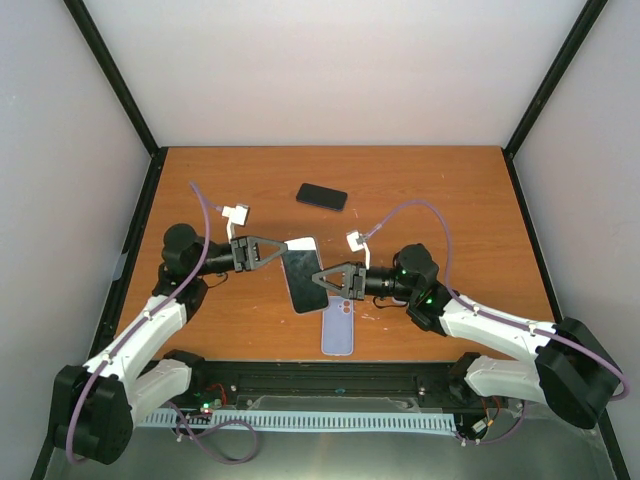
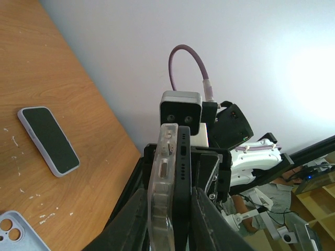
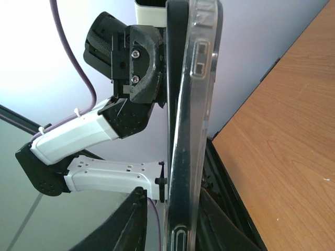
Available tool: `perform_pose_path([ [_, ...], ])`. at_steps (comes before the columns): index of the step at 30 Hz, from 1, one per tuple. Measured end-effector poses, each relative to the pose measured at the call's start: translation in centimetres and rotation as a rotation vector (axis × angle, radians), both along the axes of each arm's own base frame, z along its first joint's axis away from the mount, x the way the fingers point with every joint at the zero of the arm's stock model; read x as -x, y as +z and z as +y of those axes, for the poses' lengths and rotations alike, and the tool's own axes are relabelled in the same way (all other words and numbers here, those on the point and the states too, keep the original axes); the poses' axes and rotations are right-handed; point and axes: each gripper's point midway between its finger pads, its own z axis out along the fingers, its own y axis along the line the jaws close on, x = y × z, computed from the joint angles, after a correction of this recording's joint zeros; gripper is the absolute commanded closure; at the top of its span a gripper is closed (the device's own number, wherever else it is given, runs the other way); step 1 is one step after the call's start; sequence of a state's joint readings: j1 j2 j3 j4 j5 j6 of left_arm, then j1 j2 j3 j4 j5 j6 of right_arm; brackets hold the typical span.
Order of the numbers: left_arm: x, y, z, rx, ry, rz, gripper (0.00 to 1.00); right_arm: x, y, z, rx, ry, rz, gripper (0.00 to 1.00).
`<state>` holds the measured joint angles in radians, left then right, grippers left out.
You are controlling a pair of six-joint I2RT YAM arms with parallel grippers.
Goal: Put the phone into the phone case
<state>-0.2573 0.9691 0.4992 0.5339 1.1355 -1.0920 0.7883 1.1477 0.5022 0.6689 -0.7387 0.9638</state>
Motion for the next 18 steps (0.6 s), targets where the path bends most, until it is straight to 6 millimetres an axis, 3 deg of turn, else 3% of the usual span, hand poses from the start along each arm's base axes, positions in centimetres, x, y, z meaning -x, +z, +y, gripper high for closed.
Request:
perform_pose_path([
  [4, 0.0, -0.1, 0.0, -0.009, -0.005, -0.001, 0.97, -0.2, -0.1, 0.1, 0.013, -0.005, 0.016, 0.88],
  [9, -0.2, 0.6, 0.1, -0.01, -0.002, -0.008, 0.66, -0.5, 0.7, 0.6, 0.003, 0.001, 0.013, 0.95],
  [11, -0.1, 0.8, 0.1, -0.007, -0.001, -0.007, 0.58, -0.6, 0.9, 0.7, -0.008, 0.002, 0.016, 0.95],
  [18, 0.9, 2.5, 0.3, 0.027, -0.003, -0.012, 0.58, -0.6, 2.2, 0.7, -0.064, 0.003, 0.019, 0.95],
])
